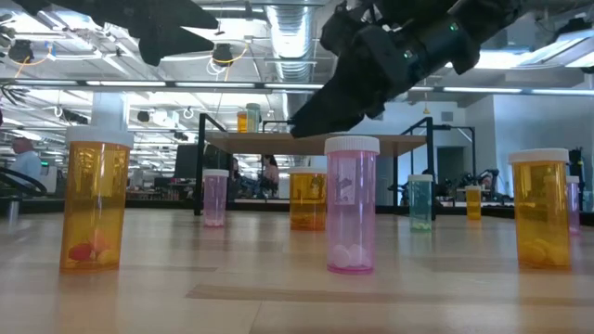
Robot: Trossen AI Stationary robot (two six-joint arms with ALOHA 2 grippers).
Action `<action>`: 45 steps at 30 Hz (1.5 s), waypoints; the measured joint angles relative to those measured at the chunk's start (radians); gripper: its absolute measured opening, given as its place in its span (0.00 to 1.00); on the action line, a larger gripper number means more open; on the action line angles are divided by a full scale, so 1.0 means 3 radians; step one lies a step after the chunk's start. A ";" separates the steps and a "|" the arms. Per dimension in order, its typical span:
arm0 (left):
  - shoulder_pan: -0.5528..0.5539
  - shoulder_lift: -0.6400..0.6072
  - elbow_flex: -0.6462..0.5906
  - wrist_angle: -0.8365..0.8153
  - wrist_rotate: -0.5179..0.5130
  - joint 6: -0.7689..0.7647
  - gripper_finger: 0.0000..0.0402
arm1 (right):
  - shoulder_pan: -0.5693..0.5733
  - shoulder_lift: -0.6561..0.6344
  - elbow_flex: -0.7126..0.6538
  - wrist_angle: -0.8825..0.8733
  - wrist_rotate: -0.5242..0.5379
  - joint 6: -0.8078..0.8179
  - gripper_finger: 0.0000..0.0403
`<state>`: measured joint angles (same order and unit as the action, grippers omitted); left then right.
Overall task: Pick and place medicine bottles onto shelf by color
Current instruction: Put the orange pill bottle on the shelf
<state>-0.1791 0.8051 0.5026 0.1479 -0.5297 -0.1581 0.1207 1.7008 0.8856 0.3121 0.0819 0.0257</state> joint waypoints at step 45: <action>-0.0001 0.0000 0.0000 0.0001 0.0018 -0.0004 0.61 | -0.0062 0.0074 -0.0001 -0.0385 -0.0018 0.0214 0.91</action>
<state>-0.1795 0.8051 0.5026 0.1482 -0.5244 -0.1593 0.1020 1.7229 0.8852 0.1967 0.0765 0.0898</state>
